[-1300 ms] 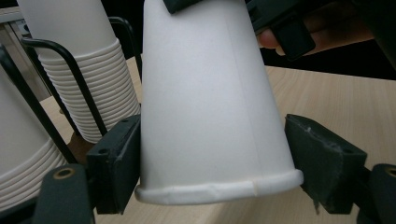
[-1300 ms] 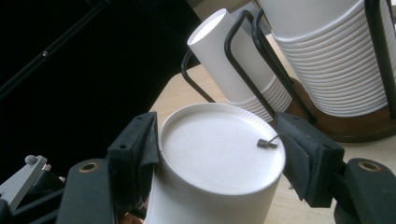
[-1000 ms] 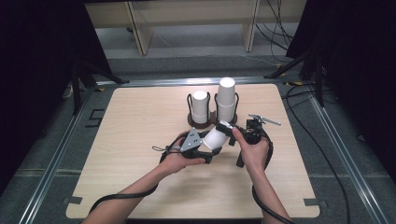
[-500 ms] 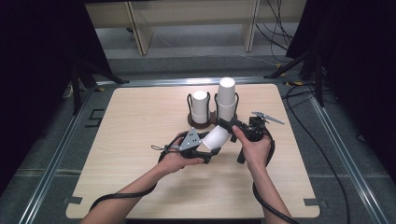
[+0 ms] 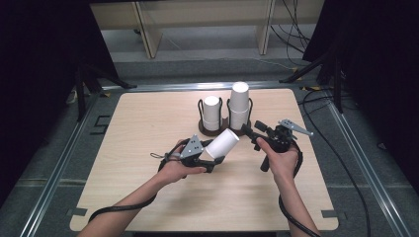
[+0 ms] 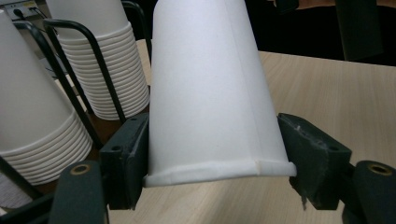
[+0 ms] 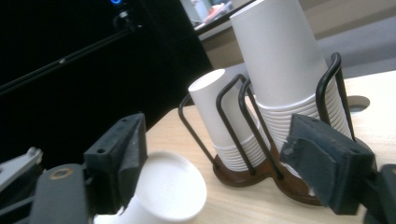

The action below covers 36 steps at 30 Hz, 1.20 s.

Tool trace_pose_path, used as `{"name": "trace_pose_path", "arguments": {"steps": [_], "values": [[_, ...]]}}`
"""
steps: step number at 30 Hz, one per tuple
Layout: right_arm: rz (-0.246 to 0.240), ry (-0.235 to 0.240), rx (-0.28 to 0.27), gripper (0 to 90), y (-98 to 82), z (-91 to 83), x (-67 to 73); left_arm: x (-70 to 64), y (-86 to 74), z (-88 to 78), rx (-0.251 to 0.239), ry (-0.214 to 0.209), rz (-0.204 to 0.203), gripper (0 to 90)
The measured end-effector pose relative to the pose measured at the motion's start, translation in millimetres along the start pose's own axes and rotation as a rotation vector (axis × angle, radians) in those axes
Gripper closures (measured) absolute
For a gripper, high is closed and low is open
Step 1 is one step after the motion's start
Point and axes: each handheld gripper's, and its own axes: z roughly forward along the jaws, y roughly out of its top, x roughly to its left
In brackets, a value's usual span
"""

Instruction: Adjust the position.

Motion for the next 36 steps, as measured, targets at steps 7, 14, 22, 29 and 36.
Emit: {"name": "trace_pose_path", "arguments": {"steps": [7,14,22,29,36], "values": [[-0.118,-0.006,0.039,22.2,-7.9,-8.1,-8.0,4.5,1.2,-10.1,0.016,-0.020,0.000,29.0],[-0.174,-0.006,0.099,21.1,-13.2,-13.5,-13.5,5.1,6.4,-18.0,0.027,-0.057,0.032,29.1],[-0.250,0.038,0.191,24.9,-16.6,-16.1,-14.8,8.0,8.1,-28.2,0.062,-0.085,0.066,29.3],[-0.277,0.048,0.178,22.4,-21.5,-14.5,-14.7,11.2,11.6,-35.0,0.080,-0.109,0.085,29.3],[-0.297,0.090,0.181,24.5,-25.8,-14.0,-15.5,12.9,15.4,-37.2,0.094,-0.126,0.109,29.6]]}}
